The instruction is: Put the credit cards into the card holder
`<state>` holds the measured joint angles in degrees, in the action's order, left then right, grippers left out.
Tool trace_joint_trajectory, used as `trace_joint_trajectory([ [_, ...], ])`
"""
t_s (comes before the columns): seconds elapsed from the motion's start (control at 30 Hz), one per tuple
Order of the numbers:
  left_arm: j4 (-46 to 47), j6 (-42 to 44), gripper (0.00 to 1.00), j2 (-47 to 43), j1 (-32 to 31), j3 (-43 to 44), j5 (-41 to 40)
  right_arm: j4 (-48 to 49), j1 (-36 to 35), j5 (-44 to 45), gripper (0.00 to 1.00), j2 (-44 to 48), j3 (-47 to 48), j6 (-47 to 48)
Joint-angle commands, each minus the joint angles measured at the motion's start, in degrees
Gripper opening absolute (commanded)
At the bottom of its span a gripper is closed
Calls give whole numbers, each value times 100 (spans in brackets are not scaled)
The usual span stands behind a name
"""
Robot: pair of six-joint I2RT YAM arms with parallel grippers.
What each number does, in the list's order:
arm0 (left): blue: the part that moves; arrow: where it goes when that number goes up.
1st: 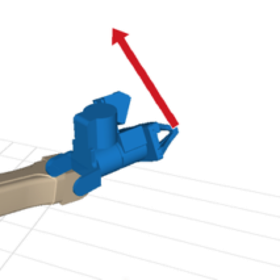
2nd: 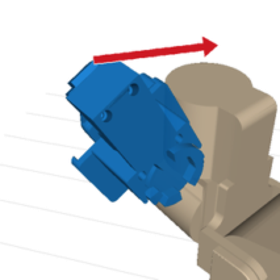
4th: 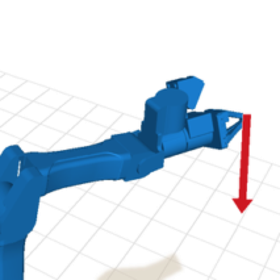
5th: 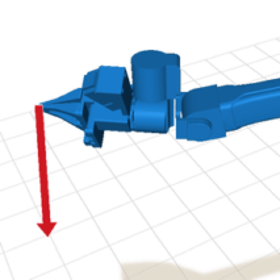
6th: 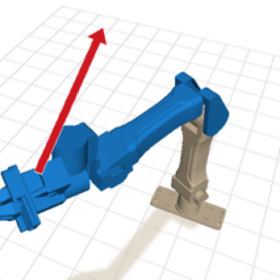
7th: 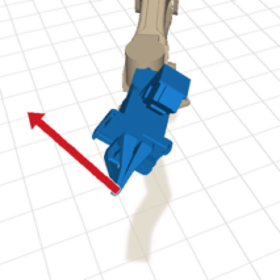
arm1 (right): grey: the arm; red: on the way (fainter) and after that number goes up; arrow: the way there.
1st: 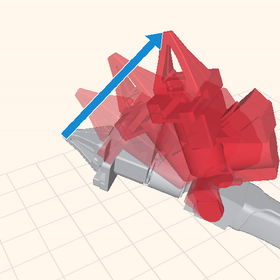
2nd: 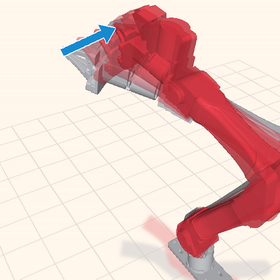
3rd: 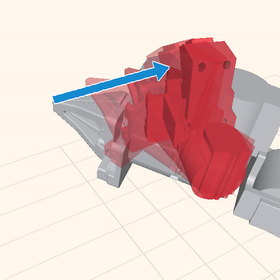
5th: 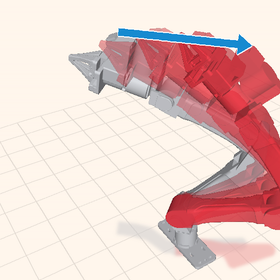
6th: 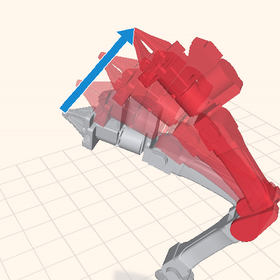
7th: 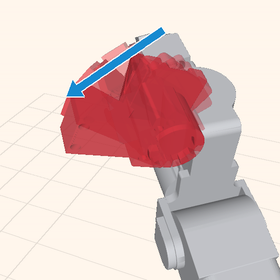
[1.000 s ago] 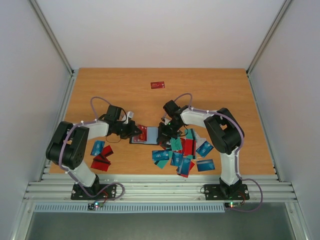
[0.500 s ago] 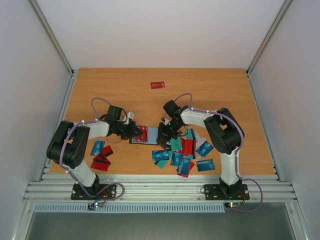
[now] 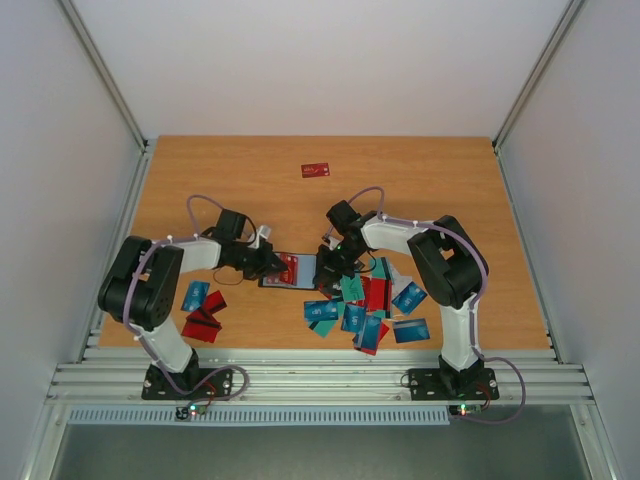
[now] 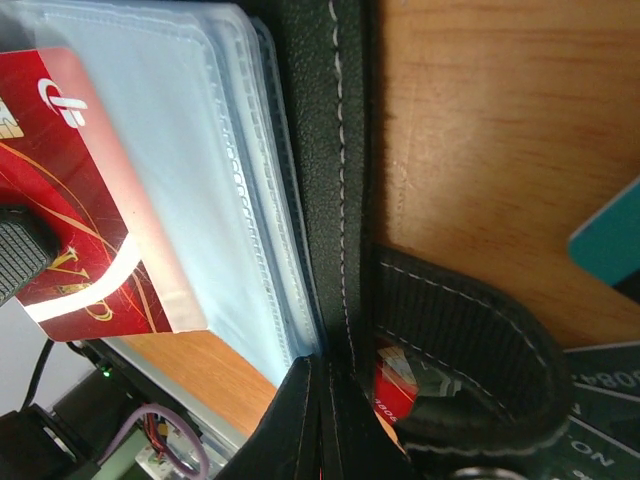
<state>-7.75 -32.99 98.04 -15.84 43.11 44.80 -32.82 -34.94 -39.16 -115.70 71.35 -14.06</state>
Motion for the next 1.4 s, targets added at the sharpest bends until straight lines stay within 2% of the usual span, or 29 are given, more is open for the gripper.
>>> trace_joint_trajectory([
  [0.0, -203, 144, 0, 250, -21, 113, -10, -4, -48, 154, 1, -291, -69, -9],
  [0.5, 57, 1, 0, 565, -258, 302, 59, -3, -45, 136, 1, -231, -86, -35],
  [0.73, -99, 20, 1, 572, -351, 378, -65, -65, -46, 154, 2, -99, -78, 2],
  [1.07, -1033, 474, 23, 508, -368, 767, -462, -272, -48, 119, 4, 152, 74, 84],
  [1.17, -1499, 622, 35, 494, -375, 960, -640, -294, -40, 104, 4, 162, 130, 88],
  [1.37, -2158, 982, 49, 467, -385, 1293, -862, -303, -47, 68, 4, 113, 278, 89],
])
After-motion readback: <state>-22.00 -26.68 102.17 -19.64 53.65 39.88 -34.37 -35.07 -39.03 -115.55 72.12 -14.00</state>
